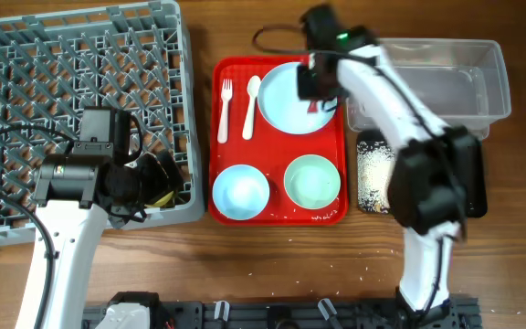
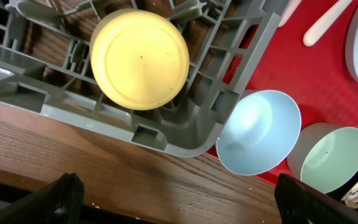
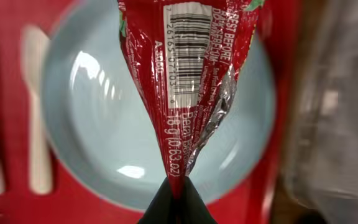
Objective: Sort waste into correct bins and load items into the dishwasher rack
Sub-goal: 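Drop the red wrapper into the clear plastic bin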
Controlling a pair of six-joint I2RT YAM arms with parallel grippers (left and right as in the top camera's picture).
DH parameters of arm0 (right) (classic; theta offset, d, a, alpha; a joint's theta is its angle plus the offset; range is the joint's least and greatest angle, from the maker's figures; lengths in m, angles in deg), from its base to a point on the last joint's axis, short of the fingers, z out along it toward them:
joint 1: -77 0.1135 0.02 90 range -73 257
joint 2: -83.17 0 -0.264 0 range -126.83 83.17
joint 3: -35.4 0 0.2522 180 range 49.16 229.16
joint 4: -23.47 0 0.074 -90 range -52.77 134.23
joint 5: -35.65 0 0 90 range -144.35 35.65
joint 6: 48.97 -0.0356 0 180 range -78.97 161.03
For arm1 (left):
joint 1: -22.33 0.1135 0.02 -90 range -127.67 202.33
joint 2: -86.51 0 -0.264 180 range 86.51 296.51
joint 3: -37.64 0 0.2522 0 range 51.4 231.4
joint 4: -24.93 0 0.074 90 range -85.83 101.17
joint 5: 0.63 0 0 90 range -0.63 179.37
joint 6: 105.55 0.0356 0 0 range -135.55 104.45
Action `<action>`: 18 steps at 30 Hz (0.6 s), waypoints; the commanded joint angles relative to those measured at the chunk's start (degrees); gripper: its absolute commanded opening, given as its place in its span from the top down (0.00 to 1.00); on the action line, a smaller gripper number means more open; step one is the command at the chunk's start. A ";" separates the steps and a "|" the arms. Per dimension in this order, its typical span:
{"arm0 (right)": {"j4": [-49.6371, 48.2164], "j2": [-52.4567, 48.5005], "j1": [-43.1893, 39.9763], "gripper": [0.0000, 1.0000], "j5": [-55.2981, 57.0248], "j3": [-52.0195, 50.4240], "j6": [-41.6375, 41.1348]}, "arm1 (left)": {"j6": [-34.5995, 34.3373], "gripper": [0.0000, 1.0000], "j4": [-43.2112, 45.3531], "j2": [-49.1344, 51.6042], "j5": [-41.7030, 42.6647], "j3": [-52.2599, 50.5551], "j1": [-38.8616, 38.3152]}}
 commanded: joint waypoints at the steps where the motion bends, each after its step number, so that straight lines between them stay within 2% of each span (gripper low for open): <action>1: 2.23 6.47 -8.04 0.96 -0.20 0.55 -0.85 | 0.66 0.00 0.00 -0.02 0.48 0.09 0.28; 4: 6.80 5.86 -14.62 0.95 -0.17 -0.96 0.83 | 0.66 0.00 0.00 -0.02 0.48 0.09 0.28; 6: 6.88 5.77 -17.75 0.75 -2.10 -3.06 3.74 | 0.66 0.00 0.00 -0.02 0.48 0.09 0.28; 7: 6.86 6.25 -18.05 0.59 -3.74 -2.95 5.40 | 0.66 0.00 0.00 -0.02 0.48 0.09 0.28; 8: 6.73 7.85 -18.10 0.50 -3.85 -2.93 4.85 | 0.66 0.00 0.00 -0.02 0.48 0.09 0.28; 9: 6.56 10.47 -18.01 0.34 -3.82 -2.93 3.52 | 0.66 0.00 0.00 -0.02 0.48 0.07 0.28; 12: 6.86 25.79 -16.96 0.27 -4.76 -2.93 3.65 | 0.66 0.00 0.00 -0.02 0.48 0.07 0.28; 15: 11.32 40.46 -14.93 0.26 -11.85 -2.93 7.08 | 0.66 0.00 0.00 -0.02 0.48 0.07 0.28; 16: 13.64 44.46 -14.40 0.00 -12.90 -2.93 6.08 | 0.66 0.00 0.00 -0.02 0.48 0.07 0.28; 18: 17.70 52.09 -14.16 0.00 -12.87 -2.93 -2.80 | 0.66 0.00 0.00 -0.02 0.48 0.09 0.28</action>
